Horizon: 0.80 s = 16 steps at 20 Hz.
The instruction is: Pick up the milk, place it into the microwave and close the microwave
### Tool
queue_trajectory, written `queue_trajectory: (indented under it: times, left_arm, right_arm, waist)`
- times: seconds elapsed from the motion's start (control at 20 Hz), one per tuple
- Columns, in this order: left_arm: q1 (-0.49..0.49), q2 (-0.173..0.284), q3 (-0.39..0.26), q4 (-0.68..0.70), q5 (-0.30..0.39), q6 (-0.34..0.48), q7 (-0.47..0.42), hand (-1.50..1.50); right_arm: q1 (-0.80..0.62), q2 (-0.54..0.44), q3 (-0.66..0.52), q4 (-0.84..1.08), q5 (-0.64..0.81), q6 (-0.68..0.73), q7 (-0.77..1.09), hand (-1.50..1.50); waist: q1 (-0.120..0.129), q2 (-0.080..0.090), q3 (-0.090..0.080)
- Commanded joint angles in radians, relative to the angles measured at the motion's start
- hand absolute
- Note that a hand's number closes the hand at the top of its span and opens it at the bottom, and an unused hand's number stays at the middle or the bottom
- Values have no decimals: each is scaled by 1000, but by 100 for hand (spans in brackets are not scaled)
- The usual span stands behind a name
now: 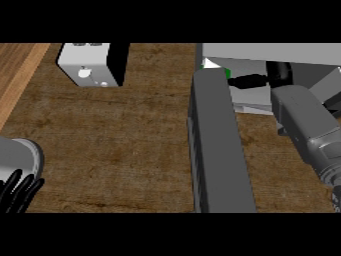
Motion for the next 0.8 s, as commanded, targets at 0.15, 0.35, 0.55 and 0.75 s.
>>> queue_trajectory:
  times: [0.15,0.35,0.55,0.75]
  left_arm:
    - [-5,1,-108,84,-101,-108,-37,-150]
    - [-64,-24,-157,157,-203,-101,-45,-150]
    - [-91,-65,-196,189,-320,-62,-76,-150]
    - [-138,-90,-239,194,-377,-13,-38,-150]
  right_arm:
    - [95,26,-43,-5,-57,256,-93,-150]
    - [146,78,-68,-8,-96,341,-111,-150]
    - [235,107,-57,-32,-104,417,-159,-150]
    - [345,138,-26,-69,-98,454,-201,-150]
  waist:
    - [-37,-20,-1]
    - [-64,-31,-3]
    - [-76,-38,-3]
    - [-93,-45,-4]
